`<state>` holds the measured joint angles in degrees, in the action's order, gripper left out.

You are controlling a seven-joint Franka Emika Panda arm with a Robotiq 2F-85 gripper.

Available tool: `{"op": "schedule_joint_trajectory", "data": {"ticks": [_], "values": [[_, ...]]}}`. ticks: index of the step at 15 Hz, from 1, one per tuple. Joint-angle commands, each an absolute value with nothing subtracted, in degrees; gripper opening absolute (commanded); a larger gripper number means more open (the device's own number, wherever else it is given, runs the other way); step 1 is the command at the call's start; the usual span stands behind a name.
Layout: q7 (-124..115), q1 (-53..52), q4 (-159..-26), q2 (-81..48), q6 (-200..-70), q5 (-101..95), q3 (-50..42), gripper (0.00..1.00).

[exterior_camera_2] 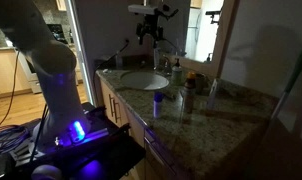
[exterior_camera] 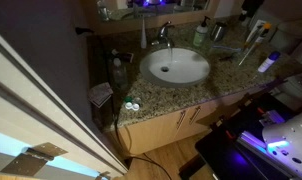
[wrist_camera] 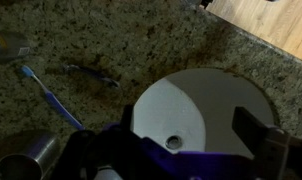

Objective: Pick up the teeth brush and put it in the silver cup

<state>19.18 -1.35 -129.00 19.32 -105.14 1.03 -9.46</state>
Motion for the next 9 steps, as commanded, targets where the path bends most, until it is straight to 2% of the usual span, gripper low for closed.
{"op": "schedule_joint_trajectory", "data": {"ticks": [1,7,8,9], "values": [[19.46,-0.25,-128.89,19.24,-105.00,1.35,-8.48,1.00],[10.96,5.73,-118.52,4.61,-110.88,7.31,-13.73,1.00],[9.62,6.94,-117.06,3.82,-110.29,7.96,-14.30,1.00],[11.10,6.00,-121.33,7.54,-110.66,6.44,-12.38,1.00]]}}
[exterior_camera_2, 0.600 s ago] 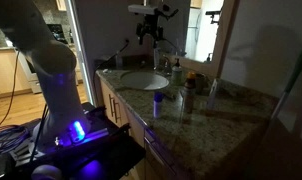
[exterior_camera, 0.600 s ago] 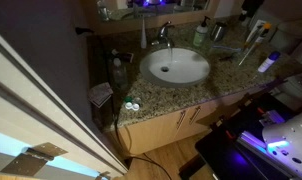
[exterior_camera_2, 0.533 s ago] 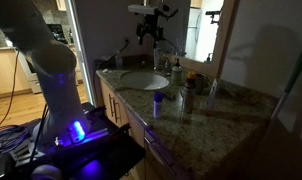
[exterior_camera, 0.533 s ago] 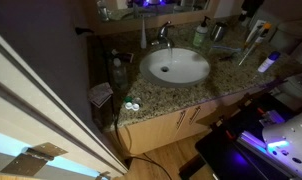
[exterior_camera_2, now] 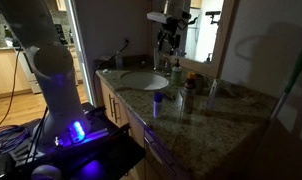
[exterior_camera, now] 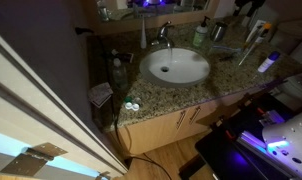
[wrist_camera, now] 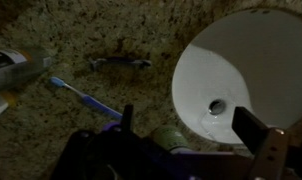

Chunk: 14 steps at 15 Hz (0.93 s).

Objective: Pick up the teeth brush and put it in the silver cup

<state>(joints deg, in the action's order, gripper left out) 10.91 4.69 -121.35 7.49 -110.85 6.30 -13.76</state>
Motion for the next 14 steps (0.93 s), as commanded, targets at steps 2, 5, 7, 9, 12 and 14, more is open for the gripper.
{"op": "schedule_joint_trajectory", "data": {"ticks": [2,5,7,9,12,14], "values": [[11.72,7.27,-120.08,5.94,-110.61,6.60,-12.92,1.00],[2.75,7.16,-119.72,2.39,-113.55,1.17,-10.86,1.00],[-2.33,7.99,-120.81,0.19,-118.99,-0.40,-11.45,1.00],[-9.36,8.39,-122.06,-0.82,-122.00,-2.42,-11.67,1.00],[-11.41,8.59,-121.34,-1.42,-121.06,-2.03,-11.51,1.00],[-14.66,8.87,-121.64,-1.31,-121.29,-2.28,-11.62,1.00]]}}
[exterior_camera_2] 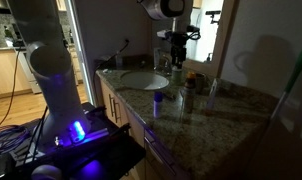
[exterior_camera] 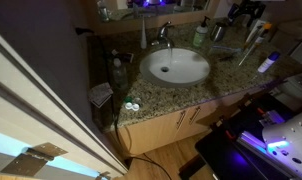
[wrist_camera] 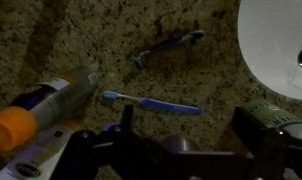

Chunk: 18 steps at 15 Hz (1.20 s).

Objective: Pick up the teeth brush and put it in the silver cup

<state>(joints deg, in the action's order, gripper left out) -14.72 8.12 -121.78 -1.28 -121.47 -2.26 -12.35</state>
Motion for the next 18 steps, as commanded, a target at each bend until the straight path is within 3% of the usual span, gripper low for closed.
{"op": "schedule_joint_trajectory", "data": {"ticks": [1,14,18], "values": [[-15.11,8.93,-121.64,-1.10,-121.29,-2.27,-11.62,1.00],[-32.49,11.82,-121.37,-4.72,-124.62,-0.21,-14.96,1.00],[-42.11,12.06,-118.92,-9.69,-124.48,8.63,-14.90,1.00]]}}
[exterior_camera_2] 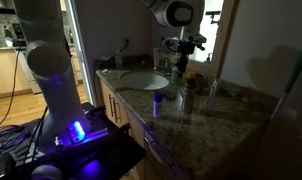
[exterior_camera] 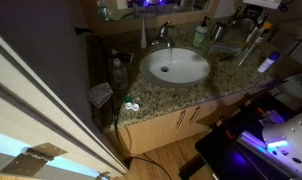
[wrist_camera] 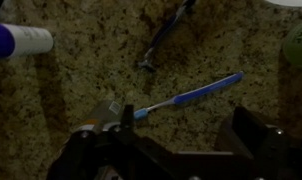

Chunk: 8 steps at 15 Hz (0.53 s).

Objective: Pick up the teeth brush and put it in the silver cup

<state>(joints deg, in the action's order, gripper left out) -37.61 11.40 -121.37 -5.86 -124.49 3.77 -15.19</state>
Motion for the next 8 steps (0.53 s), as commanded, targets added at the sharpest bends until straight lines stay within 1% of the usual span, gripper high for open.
{"op": "schedule_joint_trajectory", "data": {"ticks": [1,4,5,8], "values": [[-43.87,12.29,-118.63,-10.60,-125.36,10.27,-15.16,1.00],[-48.73,12.86,-118.12,-10.95,-126.52,15.62,-15.63,1.00],[-46.80,12.13,-119.19,-10.39,-125.85,12.62,-15.40,1.00],[-48.56,12.57,-118.37,-10.73,-125.99,14.28,-15.65,1.00]]}}
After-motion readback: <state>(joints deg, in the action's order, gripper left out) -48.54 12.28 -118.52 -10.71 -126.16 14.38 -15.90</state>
